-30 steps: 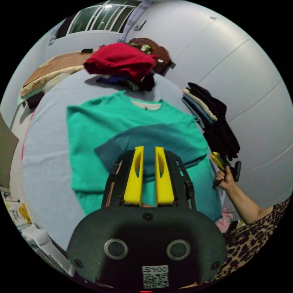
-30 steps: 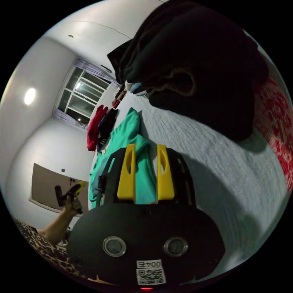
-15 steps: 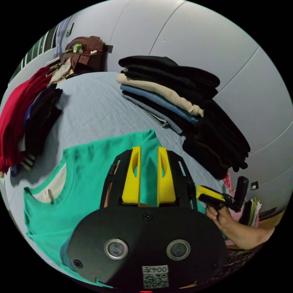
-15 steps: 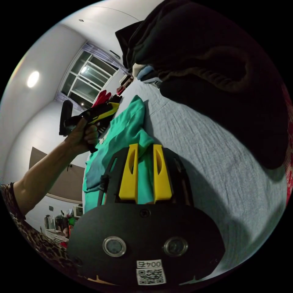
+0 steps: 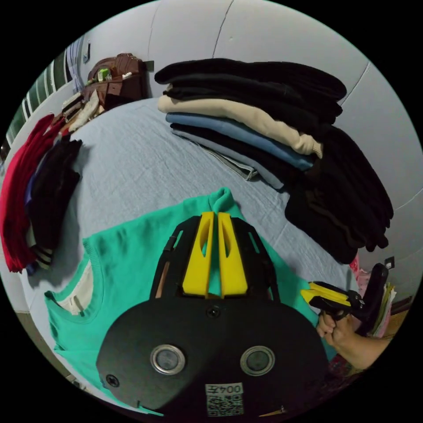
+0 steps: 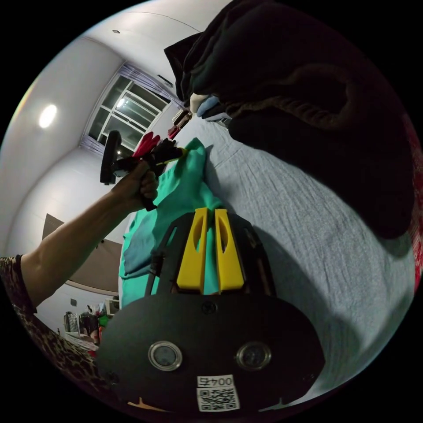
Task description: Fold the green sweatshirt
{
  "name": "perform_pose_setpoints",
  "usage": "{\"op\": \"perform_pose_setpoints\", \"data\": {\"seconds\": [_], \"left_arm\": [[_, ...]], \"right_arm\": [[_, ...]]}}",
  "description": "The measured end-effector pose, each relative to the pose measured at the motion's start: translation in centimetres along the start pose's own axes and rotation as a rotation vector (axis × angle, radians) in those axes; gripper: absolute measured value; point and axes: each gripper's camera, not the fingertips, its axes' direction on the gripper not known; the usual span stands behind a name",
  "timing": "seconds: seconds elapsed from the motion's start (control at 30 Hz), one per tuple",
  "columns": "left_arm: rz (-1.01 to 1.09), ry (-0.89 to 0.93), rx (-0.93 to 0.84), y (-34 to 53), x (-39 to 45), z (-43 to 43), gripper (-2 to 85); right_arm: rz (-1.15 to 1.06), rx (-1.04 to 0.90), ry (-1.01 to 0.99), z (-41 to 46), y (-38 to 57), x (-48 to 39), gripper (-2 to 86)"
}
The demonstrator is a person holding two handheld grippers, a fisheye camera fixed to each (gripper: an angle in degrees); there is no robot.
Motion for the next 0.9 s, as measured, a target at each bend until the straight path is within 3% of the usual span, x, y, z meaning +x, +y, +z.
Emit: {"op": "perform_pose_setpoints", "data": {"seconds": [0.13,0.37,0.53,0.67,0.8,0.9], "left_arm": [[0.035,-0.027,-0.056,-0.2,-0.5,2.0,1.6],[-0.084,0.143,0.05,3.3,-3.4,-2.5,4.6],[-0.111,0.011,0.114,13.2,-7.1,-10.5,7.3],[-0.3,-0.114,0.109,25.5,-12.1,-16.3,7.6],[-0.504,-0.116,0.094,34.1,-16.4,-18.9,7.4],[-0.506,-0.138,0.082,35.9,-17.5,-18.9,7.4]], "right_arm": [[0.007,-0.004,0.009,0.4,0.7,-0.4,3.8],[0.021,-0.01,0.007,1.3,2.1,-1.3,4.0],[0.03,-0.01,0.016,1.9,3.1,-2.1,5.1],[0.011,-0.001,0.054,1.9,4.2,-3.6,7.4],[-0.167,-0.001,0.176,-0.6,8.6,-8.5,11.0],[-0.302,-0.03,0.302,-1.9,14.3,-11.4,11.3]]}}
